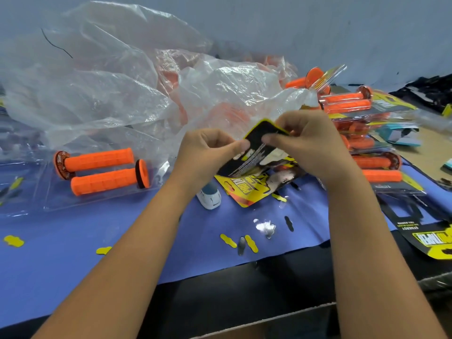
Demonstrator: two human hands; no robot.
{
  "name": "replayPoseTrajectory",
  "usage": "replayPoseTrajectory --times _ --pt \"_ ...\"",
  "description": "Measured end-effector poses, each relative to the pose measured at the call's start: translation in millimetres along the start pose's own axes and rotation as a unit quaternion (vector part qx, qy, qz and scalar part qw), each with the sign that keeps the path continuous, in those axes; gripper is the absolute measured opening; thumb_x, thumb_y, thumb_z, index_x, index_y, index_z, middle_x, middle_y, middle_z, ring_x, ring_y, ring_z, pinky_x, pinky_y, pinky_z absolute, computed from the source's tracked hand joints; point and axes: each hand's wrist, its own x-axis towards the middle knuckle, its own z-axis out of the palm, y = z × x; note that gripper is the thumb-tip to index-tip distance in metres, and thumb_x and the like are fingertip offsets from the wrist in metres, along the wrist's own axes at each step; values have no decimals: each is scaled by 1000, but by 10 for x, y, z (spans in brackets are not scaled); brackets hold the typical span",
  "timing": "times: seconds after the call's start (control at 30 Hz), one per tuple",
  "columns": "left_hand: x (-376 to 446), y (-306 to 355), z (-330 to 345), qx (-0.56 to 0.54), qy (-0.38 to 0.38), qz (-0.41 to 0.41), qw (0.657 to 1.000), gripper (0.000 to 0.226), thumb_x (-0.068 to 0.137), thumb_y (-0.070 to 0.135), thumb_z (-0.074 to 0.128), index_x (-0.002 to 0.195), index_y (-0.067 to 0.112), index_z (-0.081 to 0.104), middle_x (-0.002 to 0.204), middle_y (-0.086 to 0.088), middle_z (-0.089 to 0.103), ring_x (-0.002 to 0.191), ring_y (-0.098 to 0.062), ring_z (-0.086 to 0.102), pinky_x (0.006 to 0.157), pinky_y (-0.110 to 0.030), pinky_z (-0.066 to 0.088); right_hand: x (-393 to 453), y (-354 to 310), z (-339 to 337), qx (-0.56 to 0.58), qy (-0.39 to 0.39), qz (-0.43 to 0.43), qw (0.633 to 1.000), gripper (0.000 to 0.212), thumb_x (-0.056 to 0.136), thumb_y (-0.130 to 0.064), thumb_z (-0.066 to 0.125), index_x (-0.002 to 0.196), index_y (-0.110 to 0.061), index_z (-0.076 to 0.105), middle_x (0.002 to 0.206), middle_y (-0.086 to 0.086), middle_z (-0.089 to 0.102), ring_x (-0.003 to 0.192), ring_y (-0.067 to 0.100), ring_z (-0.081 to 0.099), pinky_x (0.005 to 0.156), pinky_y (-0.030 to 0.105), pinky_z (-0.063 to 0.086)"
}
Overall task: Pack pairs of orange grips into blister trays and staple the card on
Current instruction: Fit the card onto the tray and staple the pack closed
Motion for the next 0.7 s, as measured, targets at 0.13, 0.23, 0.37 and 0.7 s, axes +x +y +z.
replayPoseTrajectory --times 0.13,0.23,0.37,0.7 --pt "21 -20 -230 -118 -5 20 993 22 77 34 73 91 17 73 94 -7 73 80 -12 67 75 -21 51 131 -208 -67 128 72 -51 988 9 84 -7 70 79 0 67 68 17 66 64 14 53 62 30 43" --pt "3 -72 -444 -129 -84 15 988 35 79 23 72 112 12 69 111 -8 71 106 -22 65 100 -37 48 223 -381 -43 246 112 -72 960 4 86 -11 67 83 -13 68 69 -7 69 62 9 58 57 21 47" --pt "-95 -55 -626 -72 -131 4 989 11 79 25 71 87 23 79 96 1 76 92 -10 70 83 -23 55 384 -560 183 394 149 -28 906 6 86 -17 67 86 -12 65 71 -5 69 65 9 60 57 21 44" --pt "-263 -15 -1565 -8 116 14 993 10 70 16 78 63 21 76 62 6 71 58 -5 66 61 -17 54 514 -679 1058 445 38 15 895 14 86 -2 63 97 -10 69 90 12 67 87 26 57 77 35 44"
